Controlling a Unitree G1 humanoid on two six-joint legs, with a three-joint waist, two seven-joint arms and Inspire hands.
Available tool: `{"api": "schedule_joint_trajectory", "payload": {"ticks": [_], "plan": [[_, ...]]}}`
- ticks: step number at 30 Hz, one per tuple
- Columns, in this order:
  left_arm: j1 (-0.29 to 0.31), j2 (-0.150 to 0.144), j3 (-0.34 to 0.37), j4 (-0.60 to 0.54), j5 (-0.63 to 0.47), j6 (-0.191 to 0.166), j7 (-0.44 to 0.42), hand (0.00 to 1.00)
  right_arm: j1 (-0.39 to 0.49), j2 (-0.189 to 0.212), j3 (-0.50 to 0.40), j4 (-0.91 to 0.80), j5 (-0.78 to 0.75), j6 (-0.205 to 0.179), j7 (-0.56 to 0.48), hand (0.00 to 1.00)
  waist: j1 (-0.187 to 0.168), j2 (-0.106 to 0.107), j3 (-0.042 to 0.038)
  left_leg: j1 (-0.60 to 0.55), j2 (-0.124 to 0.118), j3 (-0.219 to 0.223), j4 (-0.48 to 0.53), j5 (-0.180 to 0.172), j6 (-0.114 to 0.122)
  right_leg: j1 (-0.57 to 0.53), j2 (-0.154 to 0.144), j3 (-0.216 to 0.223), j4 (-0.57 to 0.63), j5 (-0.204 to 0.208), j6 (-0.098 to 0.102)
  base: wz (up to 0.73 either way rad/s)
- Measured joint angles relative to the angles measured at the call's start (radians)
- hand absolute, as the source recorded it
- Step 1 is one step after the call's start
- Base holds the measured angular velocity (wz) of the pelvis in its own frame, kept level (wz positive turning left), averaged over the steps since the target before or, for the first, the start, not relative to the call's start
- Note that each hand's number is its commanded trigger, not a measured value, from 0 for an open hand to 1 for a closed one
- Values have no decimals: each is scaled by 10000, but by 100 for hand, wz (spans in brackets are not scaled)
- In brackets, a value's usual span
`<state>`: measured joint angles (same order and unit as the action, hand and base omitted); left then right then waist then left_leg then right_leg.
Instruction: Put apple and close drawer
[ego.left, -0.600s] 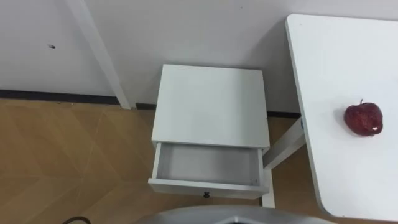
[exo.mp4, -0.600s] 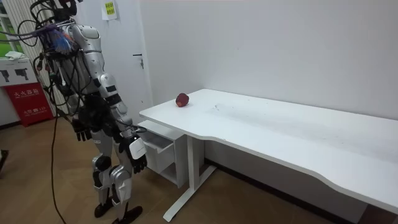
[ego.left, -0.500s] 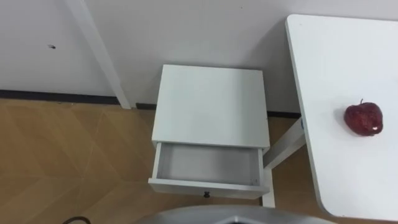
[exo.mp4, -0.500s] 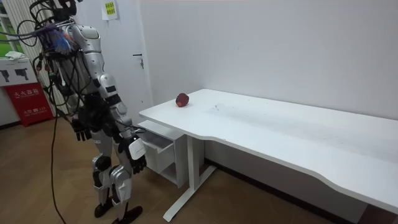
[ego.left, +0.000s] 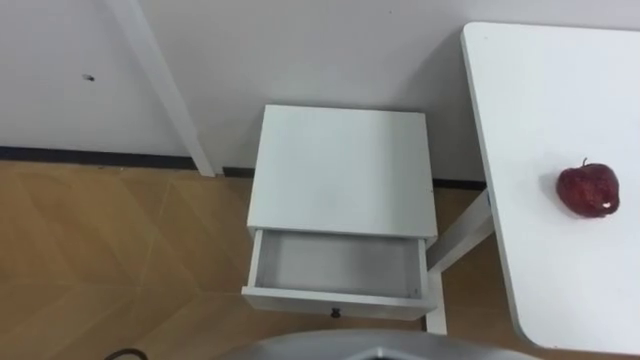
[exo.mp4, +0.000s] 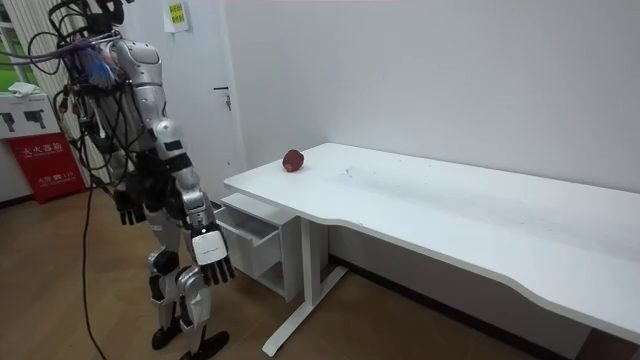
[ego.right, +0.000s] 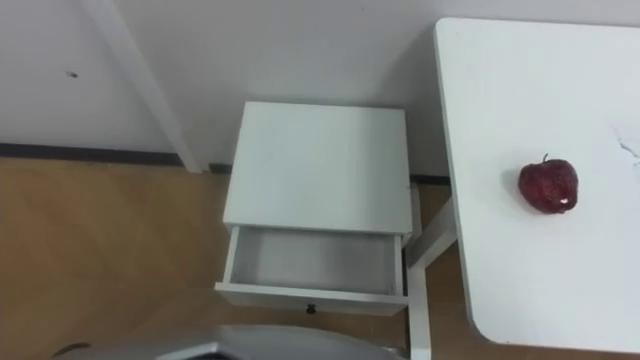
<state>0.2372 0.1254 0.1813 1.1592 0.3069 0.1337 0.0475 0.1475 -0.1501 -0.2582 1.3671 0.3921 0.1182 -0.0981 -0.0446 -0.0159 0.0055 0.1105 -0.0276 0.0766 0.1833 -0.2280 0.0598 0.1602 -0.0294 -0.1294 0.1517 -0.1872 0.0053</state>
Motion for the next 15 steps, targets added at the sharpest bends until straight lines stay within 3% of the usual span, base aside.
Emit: {"api": "schedule_joint_trajectory", "payload": {"ticks": [5, 8, 15], "plan": [[173, 42, 749, -26, -6, -138, 377, 0, 62, 6, -2251, -718, 5134, -372, -842, 0, -607, 23, -5, -11, 1, 37, 8, -2, 0, -35, 2, -18, 8, 0, 0, -2], [176, 53, 977, -22, -2, -220, 398, 0, -21, -25, -3410, -905, 7171, -652, -1270, 0, -830, -17, -41, -69, -4, 48, 24, -2, 1, -84, -2, -10, 10, -1, 1, 0], [265, 118, 1192, -393, 4, -307, 534, 0, -139, -54, -4712, -1638, 9502, -1153, -2322, 0, -904, -74, -117, -205, 34, 212, 31, 2, 3, -357, 8, 46, 197, 0, 1, -6]]}}
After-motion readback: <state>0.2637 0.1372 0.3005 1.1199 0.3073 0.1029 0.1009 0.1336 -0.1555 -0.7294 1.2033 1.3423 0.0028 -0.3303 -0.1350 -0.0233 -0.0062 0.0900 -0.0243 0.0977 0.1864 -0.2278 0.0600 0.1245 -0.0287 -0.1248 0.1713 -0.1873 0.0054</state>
